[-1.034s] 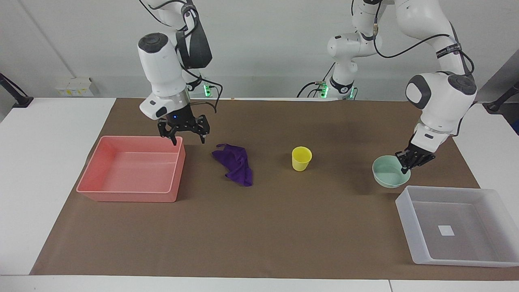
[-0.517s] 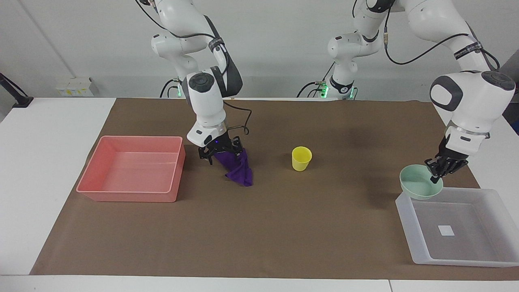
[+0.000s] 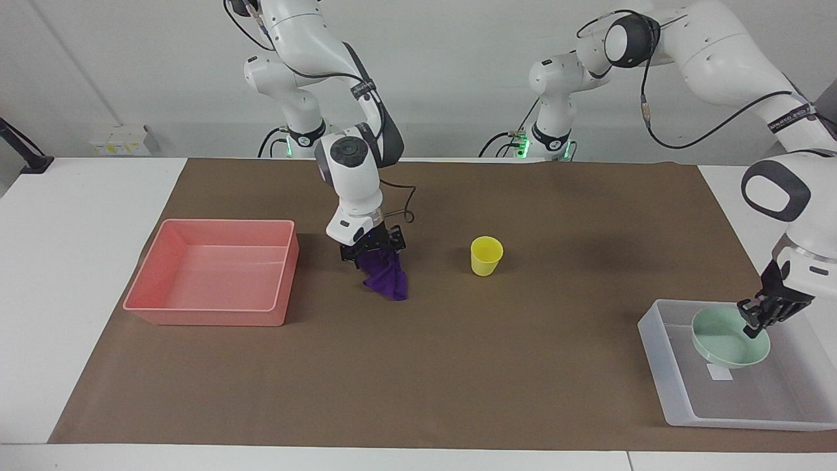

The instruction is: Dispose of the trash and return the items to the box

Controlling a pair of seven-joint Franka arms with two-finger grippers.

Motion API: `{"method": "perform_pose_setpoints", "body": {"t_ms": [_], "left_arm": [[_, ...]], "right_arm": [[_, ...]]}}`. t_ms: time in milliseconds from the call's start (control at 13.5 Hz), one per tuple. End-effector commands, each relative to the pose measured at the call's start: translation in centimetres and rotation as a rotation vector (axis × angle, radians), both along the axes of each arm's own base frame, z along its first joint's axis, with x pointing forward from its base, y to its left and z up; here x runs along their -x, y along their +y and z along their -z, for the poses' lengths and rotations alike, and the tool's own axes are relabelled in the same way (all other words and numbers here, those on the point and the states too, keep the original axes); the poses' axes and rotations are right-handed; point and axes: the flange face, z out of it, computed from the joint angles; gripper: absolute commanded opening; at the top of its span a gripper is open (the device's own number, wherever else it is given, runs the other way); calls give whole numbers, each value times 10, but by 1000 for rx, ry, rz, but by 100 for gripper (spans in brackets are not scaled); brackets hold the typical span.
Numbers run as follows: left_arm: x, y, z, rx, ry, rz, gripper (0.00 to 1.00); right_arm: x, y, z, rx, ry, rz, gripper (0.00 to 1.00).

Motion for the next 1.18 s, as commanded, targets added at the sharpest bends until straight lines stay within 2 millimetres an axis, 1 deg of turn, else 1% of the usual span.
{"method": "perform_pose_setpoints", "body": {"t_ms": [0, 74, 148, 222, 296, 369, 443, 517, 591, 665, 739, 813, 887, 961, 1108], "left_arm": [[-27, 30, 25, -10, -5, -15, 0], [-31, 34, 39, -11, -3, -18, 0], [-31, 38, 45, -5, -3, -22, 0], [-30, 41, 45, -8, -2, -28, 0], [-31, 40, 47, -4, 0, -27, 0], [-30, 41, 46, -4, 0, -31, 0], [-30, 41, 49, -3, 6, -30, 0], [-30, 42, 50, -2, 6, -31, 0], [-29, 44, 57, 0, 17, -35, 0], [-29, 44, 64, 2, 24, -35, 0], [-29, 44, 68, 3, 30, -33, 0], [-27, 46, 76, 8, 45, -38, 0], [-26, 48, 79, 9, 49, -40, 0], [-24, 49, 87, 12, 63, -42, 0], [-20, 53, 100, 9, 63, -48, 0]], "right_arm": [[13, -3, 11, -6, 7, 14, 100], [17, 4, 13, -5, 10, 2, 100], [18, 5, 13, -5, 10, -1, 100], [18, 5, 14, -5, 12, 0, 100], [20, 5, 15, -4, 15, -2, 91], [23, 4, 19, 2, 24, -7, 78], [22, 2, 20, 2, 25, -8, 59], [21, 2, 20, 3, 25, -10, 33], [21, 2, 19, 1, 22, -6, 15], [18, 2, 18, 0, 20, -6, 9], [16, 1, 16, -1, 18, -1, 0], [11, 0, 6, -4, 13, 7, 0], [9, -3, 1, 0, 23, 14, 0], [4, -5, -10, -1, 20, 24, 0], [1, -5, -26, -6, 21, 70, 0]]}}
